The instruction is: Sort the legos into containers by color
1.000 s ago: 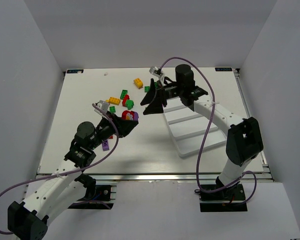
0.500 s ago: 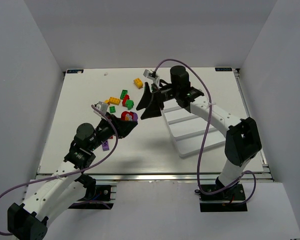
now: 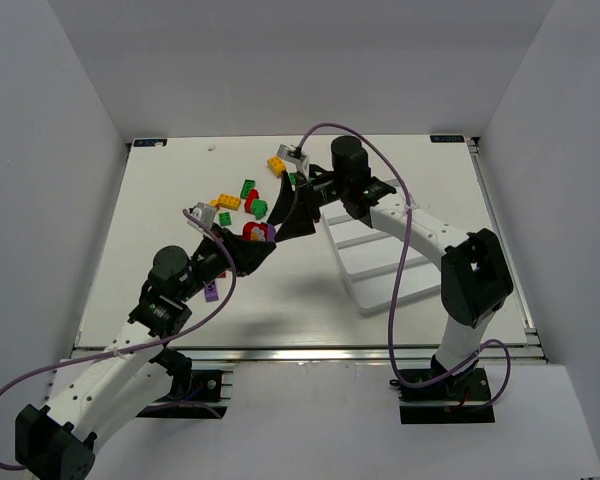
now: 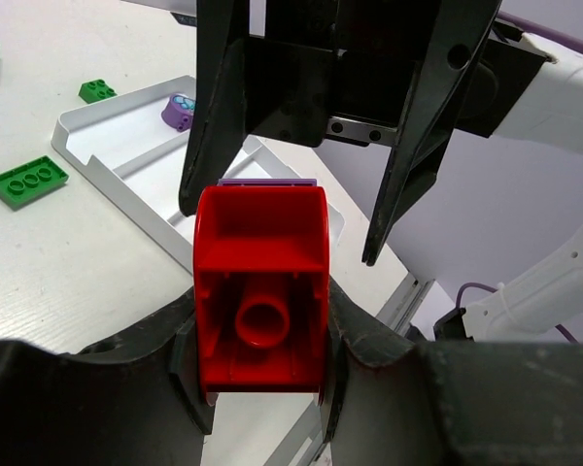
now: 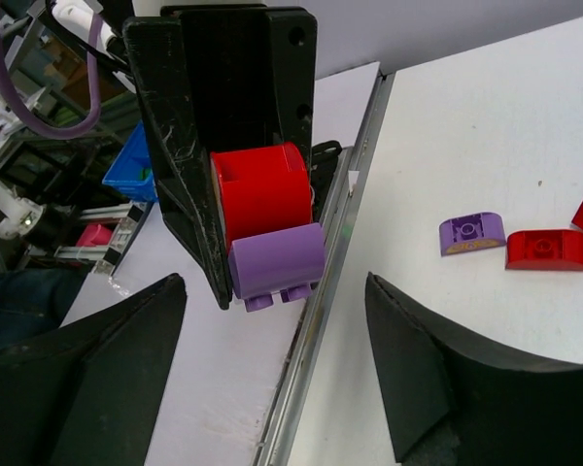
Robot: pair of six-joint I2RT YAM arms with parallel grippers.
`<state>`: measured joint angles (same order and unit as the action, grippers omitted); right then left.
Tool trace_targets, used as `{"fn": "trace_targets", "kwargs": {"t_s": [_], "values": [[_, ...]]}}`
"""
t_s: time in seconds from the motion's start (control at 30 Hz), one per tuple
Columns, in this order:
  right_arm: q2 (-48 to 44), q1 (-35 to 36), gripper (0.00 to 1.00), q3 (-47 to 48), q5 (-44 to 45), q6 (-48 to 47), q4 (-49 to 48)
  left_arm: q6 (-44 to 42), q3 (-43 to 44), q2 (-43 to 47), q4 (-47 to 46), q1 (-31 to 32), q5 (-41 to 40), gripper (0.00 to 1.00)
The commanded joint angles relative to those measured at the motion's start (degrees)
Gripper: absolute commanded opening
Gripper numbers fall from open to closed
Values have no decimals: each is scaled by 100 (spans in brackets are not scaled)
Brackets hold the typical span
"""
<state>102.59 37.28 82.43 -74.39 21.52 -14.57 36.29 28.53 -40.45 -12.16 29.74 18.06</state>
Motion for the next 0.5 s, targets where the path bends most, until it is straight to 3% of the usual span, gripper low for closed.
{"fn": "trace_targets", "kwargs": {"t_s": [0.0,0.23,0.47], "values": [[16,43,76,194,-242,309,-652,18,-32,2,-225,15,83,3],[112,52,65,203,-304,739,-1144,9,-32,-51,-260,15,109,3],[148,78,63,203,-269,749,-1136,-8,-41,-95,-313,15,118,3]]}}
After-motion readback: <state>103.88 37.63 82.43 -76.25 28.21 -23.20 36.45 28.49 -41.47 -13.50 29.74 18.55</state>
